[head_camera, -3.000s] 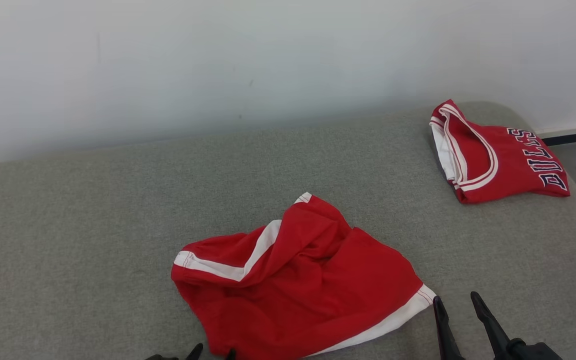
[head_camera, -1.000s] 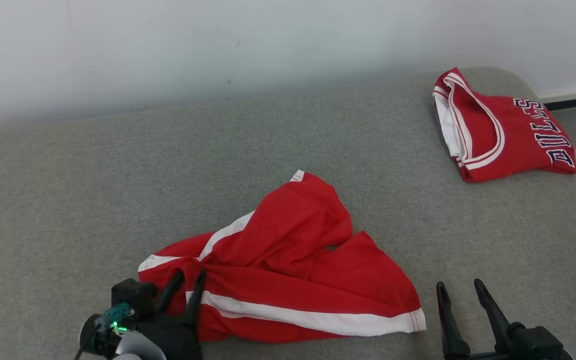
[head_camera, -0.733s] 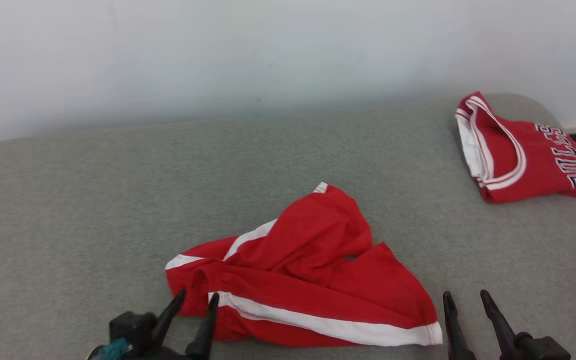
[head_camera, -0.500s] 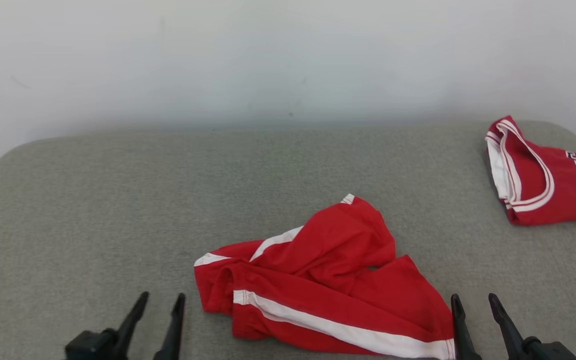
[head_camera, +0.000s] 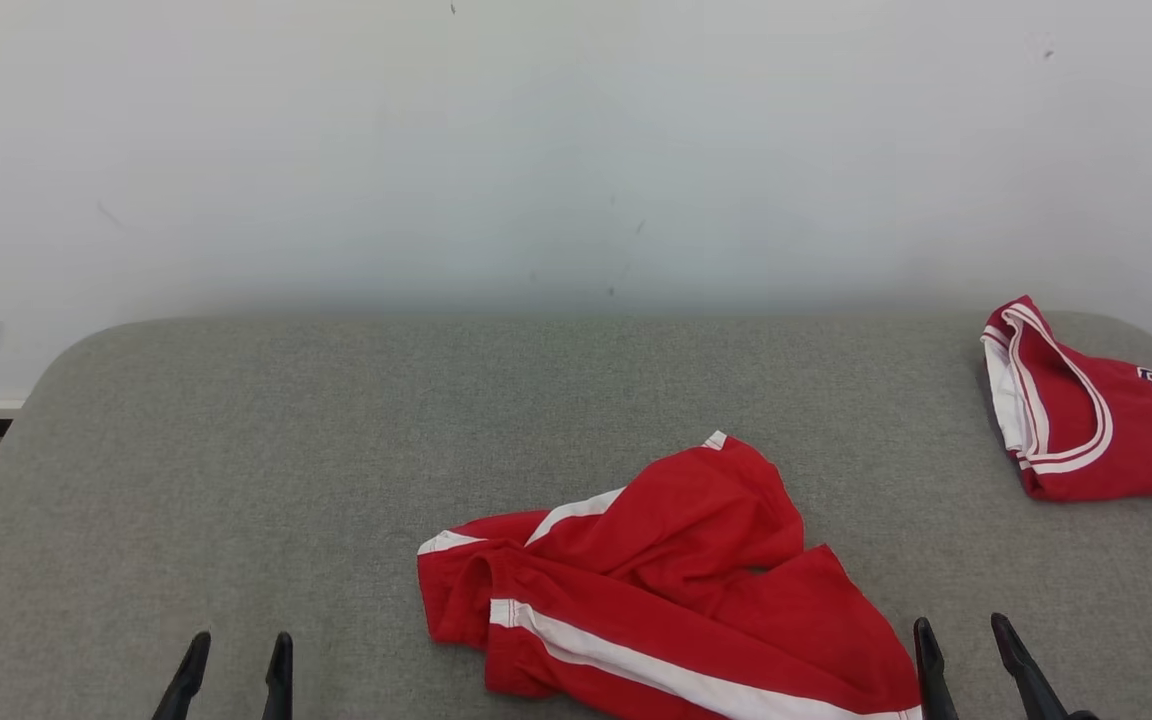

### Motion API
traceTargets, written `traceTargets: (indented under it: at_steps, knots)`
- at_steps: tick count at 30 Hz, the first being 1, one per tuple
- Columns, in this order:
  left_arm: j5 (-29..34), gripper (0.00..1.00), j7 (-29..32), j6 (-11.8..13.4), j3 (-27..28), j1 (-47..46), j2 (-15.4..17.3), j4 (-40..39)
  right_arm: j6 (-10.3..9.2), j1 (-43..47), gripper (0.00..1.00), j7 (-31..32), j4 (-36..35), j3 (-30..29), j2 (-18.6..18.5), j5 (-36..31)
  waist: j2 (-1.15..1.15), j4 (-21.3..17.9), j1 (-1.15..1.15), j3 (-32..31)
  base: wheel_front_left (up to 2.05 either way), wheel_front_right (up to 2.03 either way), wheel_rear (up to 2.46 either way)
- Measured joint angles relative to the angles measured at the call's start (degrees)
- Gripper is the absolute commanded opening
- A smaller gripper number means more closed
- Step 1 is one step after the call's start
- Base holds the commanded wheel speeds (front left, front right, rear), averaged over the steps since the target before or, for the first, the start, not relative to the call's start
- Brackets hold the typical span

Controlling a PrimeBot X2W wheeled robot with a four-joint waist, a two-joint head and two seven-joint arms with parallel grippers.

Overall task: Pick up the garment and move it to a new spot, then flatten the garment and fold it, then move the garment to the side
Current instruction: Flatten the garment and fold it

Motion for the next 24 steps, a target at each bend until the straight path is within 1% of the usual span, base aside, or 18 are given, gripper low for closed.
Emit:
traceTargets:
  at_steps: [4,7,12,14,18,24]
  knots:
    - [2.23,1.00,0.01,-0.31,0.79,1.63,-0.83,0.03,0.00,1.21,1.00,0.00,-0.31,0.03,-0.07,0.04,0.00,-0.42,0.00,-0.53,0.00,0.00,0.00]
    - [2.69,1.00,0.01,-0.36,0.82,1.71,-1.81,-0.02,0.00,1.46,1.00,0.00,-0.51,-0.07,-0.09,0.07,0.00,-0.52,0.00,-0.62,0.00,0.00,0.00]
    - [2.88,1.00,0.01,-0.46,0.22,1.48,-1.96,0.78,0.00,1.38,1.00,0.00,0.54,-0.46,-0.52,0.04,0.00,-0.70,0.00,-0.29,0.00,0.00,0.00]
    - [2.66,1.00,0.01,-0.63,-1.51,0.67,-1.81,2.07,0.00,0.92,1.00,0.02,1.79,-0.86,-0.94,0.01,0.00,-0.93,0.00,-0.02,0.00,0.00,0.00]
    - [1.80,1.00,0.01,-0.79,-7.31,-2.61,-0.66,4.65,0.00,-0.95,1.00,0.42,5.75,-0.56,-2.34,-0.02,0.00,-1.78,0.00,0.53,0.00,0.00,0.00]
    - [-1.40,1.00,0.01,-0.80,-14.92,-8.38,0.41,11.49,0.00,-5.20,1.00,0.40,14.94,2.46,-3.91,0.21,0.01,-3.61,0.01,2.11,0.00,0.00,0.00]
